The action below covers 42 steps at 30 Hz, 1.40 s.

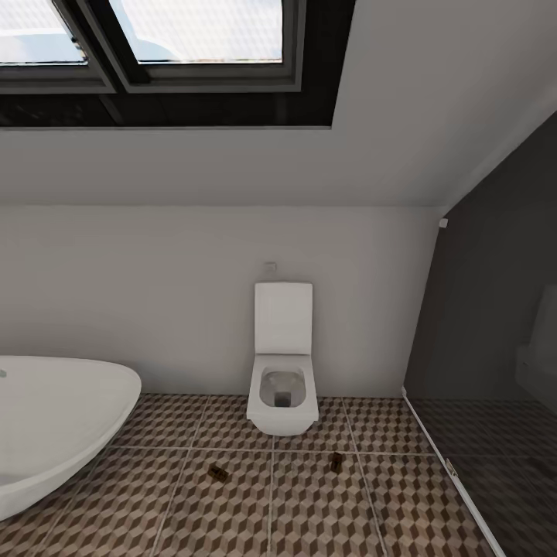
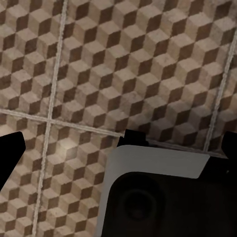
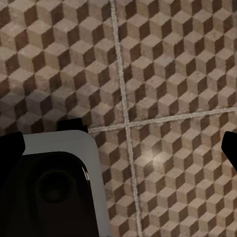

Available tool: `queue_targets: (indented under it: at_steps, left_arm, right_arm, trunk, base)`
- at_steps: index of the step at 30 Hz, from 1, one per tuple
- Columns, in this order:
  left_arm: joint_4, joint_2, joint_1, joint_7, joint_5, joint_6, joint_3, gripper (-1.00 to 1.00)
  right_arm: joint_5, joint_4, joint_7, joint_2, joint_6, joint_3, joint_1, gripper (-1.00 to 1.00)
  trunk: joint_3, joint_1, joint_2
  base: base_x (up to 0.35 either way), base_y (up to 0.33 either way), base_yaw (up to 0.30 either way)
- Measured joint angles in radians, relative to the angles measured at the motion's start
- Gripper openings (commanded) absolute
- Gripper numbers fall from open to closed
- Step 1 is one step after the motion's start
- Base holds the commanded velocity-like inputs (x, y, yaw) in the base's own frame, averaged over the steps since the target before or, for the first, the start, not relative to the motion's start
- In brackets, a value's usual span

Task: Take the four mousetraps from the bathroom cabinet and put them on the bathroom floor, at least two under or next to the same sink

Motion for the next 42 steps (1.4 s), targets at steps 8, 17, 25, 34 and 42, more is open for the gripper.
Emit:
queue_targets:
  at_steps: [8,17,25,34,42]
  left_arm:
    - [-0.006,0.002,-0.001,0.0,-0.003,-0.002,-0.002,1.0]
    - [-0.011,0.003,0.0,0.0,-0.004,-0.002,-0.008,1.0]
    - [-0.012,0.005,0.0,0.0,-0.002,-0.002,-0.01,1.0]
    - [-0.012,0.005,0.0,0.0,-0.003,-0.002,-0.008,1.0]
    - [-0.012,0.005,0.0,0.0,-0.004,-0.002,-0.008,1.0]
  right_arm:
    - [0.005,-0.002,0.0,0.0,-0.001,0.0,0.0,1.0]
    - [0.007,-0.003,0.002,0.003,-0.001,0.001,0.0,1.0]
    - [0.006,-0.003,0.004,0.004,-0.001,0.0,0.0,1.0]
    - [0.006,-0.003,0.004,0.004,-0.002,0.0,0.0,1.0]
    - [0.006,-0.003,0.004,0.004,-0.002,0.0,0.0,1.0]
  trunk:
    - [0.0,0.0,0.0]
    - [0.0,0.0,0.0]
    - [0.0,0.0,0.0]
    - [0.0,0.0,0.0]
    - [0.0,0.0,0.0]
  base:
    - [0.0,0.0,0.0]
    - [0.0,0.0,0.0]
    - [0.0,0.0,0.0]
    - [0.0,0.0,0.0]
    - [0.0,0.0,0.0]
